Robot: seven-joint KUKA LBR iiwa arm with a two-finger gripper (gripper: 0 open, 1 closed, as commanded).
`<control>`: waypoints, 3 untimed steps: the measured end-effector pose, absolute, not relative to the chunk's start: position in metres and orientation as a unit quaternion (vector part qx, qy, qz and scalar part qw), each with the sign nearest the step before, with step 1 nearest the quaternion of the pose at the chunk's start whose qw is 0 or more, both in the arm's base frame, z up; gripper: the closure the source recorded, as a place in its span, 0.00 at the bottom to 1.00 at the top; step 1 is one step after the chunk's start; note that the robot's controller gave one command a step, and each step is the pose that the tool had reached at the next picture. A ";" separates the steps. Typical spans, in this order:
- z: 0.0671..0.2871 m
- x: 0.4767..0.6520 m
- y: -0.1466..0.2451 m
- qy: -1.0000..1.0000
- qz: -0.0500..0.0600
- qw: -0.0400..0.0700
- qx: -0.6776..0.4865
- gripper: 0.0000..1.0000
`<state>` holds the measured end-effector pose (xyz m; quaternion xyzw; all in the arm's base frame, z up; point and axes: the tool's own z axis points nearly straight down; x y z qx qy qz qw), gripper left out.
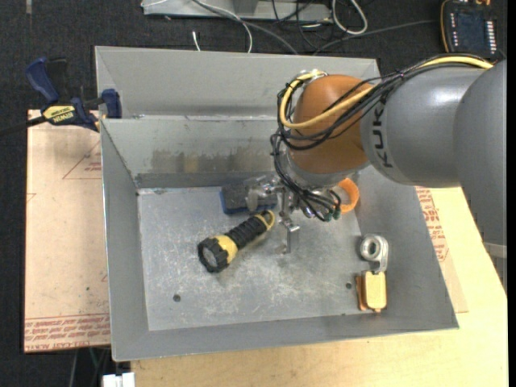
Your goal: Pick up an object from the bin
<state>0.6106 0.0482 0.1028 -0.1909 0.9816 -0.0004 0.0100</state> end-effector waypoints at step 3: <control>0.072 0.630 0.060 0.940 -0.002 0.014 -0.342 1.00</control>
Offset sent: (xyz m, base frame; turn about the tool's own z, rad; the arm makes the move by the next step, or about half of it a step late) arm 0.0175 0.0115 -0.0328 -0.3190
